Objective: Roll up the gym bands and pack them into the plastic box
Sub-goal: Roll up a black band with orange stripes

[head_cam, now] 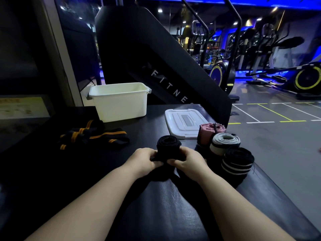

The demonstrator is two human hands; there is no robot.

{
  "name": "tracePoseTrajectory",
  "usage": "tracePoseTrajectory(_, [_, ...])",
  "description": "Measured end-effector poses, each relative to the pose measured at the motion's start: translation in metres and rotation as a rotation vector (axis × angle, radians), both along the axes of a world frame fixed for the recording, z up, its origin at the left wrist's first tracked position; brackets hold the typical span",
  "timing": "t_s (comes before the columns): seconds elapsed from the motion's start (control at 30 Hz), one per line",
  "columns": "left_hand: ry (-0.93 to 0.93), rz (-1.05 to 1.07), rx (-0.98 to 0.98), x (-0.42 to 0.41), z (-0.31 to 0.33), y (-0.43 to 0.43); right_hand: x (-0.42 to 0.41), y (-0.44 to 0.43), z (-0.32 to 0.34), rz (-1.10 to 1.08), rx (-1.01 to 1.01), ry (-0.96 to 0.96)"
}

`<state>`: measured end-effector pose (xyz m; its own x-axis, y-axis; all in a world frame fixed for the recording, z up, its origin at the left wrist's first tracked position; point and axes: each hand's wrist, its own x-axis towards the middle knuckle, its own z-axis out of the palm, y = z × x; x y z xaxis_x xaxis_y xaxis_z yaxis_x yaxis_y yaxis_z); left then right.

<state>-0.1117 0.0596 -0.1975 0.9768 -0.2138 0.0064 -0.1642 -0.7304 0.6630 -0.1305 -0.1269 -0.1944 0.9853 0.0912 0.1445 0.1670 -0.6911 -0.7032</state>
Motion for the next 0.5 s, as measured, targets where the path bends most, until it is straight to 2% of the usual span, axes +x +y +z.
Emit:
tracePoseTrajectory(0.17, [-0.150, 0.034, 0.110, -0.003, -0.002, -0.006, 0.002, 0.002, -0.006, -0.020, -0.032, -0.037])
tracePoseTrajectory(0.27, [-0.232, 0.050, 0.027, -0.006, 0.000, -0.017, 0.005, 0.002, -0.010, -0.063, -0.006, -0.047])
tracePoseTrajectory(0.5, [-0.166, 0.033, -0.136, 0.008, 0.005, -0.044, 0.010, -0.013, -0.003, -0.214, 0.115, -0.021])
